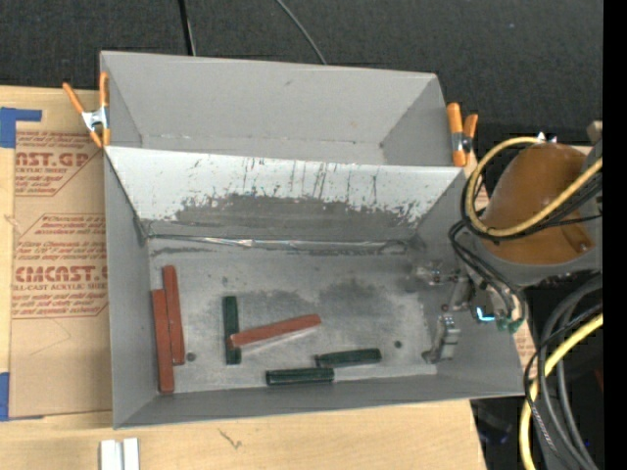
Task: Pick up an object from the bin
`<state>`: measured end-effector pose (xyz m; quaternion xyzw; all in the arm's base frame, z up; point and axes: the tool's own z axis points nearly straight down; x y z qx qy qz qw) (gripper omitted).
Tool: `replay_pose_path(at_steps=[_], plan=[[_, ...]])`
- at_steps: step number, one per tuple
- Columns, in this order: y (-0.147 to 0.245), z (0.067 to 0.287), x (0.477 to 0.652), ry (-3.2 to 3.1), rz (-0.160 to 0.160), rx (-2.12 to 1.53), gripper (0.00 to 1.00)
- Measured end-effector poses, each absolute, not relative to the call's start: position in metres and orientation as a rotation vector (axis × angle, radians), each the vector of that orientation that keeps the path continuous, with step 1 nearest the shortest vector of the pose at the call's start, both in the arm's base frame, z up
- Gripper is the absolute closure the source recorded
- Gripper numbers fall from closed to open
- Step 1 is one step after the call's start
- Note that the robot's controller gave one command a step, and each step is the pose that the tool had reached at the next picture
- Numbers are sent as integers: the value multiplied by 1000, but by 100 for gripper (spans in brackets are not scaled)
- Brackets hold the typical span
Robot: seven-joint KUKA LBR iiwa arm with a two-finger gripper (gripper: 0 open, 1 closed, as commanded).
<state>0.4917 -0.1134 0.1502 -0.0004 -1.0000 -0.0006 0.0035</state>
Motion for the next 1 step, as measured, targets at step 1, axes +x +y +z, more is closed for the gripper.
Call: replay_pose_path(at_steps=[1], plan=[[-113, 154, 494, -3142, 0, 1, 0]])
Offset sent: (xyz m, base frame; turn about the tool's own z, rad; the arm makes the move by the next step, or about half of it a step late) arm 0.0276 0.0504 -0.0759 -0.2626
